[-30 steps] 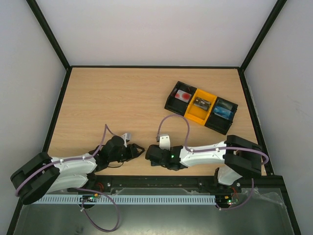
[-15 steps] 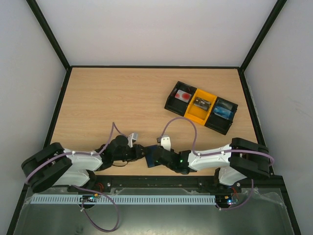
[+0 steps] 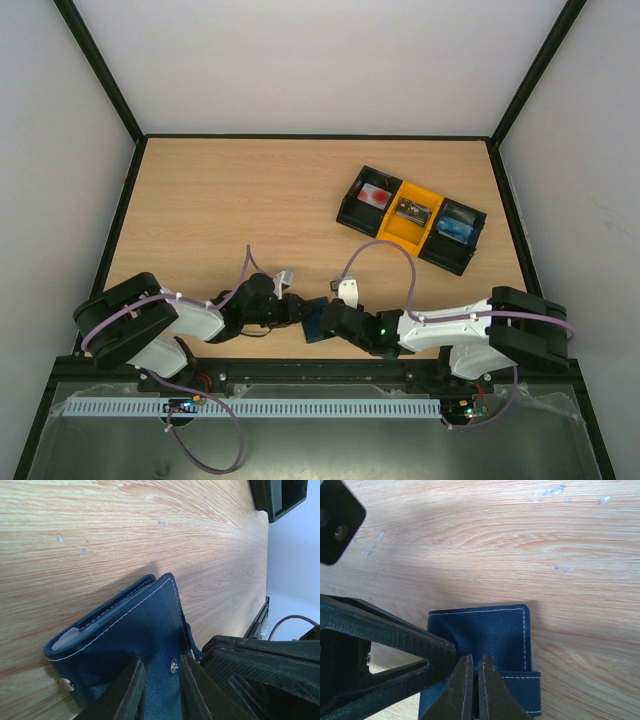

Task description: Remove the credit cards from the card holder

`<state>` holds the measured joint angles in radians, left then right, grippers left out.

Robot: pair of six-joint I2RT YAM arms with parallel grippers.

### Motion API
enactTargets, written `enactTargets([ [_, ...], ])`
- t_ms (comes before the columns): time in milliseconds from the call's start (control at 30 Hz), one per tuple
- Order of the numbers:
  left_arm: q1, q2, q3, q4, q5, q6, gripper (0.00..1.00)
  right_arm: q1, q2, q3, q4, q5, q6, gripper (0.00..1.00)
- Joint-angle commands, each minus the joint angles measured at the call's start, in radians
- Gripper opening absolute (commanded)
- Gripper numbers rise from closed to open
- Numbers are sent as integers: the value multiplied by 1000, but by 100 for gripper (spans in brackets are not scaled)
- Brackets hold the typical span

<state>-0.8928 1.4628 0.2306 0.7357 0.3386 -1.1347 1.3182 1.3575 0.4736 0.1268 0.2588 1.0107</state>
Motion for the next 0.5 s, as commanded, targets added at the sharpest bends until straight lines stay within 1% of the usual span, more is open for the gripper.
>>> enactTargets([
  [0, -4, 42, -8, -90, -65, 34, 23, 10, -23, -7, -71, 87, 17, 2],
  [267, -3, 18, -2, -119, -76, 40, 24, 10, -73, -32, -171, 170, 68, 2],
  [367, -3, -13, 33, -188, -89, 67, 27, 10, -114, -44, -202, 193, 83, 2],
  [467, 3, -70, 98, -297, -115, 116, 32, 10, -165, -53, -192, 190, 75, 2],
])
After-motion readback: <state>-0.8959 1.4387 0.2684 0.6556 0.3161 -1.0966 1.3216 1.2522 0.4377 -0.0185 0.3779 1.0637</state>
